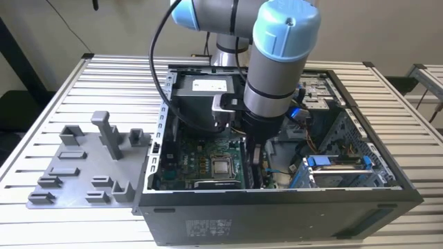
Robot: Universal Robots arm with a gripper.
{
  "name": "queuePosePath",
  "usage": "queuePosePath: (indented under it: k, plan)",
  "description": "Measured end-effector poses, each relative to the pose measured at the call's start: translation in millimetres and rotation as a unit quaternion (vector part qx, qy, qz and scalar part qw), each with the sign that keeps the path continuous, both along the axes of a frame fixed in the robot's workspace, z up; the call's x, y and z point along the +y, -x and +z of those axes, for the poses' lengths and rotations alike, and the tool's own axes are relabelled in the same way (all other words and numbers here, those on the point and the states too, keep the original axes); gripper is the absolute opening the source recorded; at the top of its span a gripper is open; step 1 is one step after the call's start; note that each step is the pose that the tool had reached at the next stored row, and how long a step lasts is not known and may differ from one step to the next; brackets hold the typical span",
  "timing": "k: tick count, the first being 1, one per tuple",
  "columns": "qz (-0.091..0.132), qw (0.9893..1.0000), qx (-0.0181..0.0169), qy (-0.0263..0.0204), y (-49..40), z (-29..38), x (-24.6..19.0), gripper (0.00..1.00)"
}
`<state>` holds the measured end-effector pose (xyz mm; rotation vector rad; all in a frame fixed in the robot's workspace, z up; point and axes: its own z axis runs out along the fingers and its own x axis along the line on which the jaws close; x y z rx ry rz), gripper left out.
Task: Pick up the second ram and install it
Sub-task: 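Press down the second ram until it locks into place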
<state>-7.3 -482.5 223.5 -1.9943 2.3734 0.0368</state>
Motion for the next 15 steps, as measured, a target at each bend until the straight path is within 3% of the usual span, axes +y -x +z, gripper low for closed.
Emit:
queuePosePath:
  k: [6, 15]
  plan:
    - [0.000, 1.0000, -0.0002, -0.0006, 0.0, -2.9, 0.1, 0.11]
    - [0.000, 1.0000, -0.0001, -0.0006, 0.0, 13.9, 0.1, 0.11]
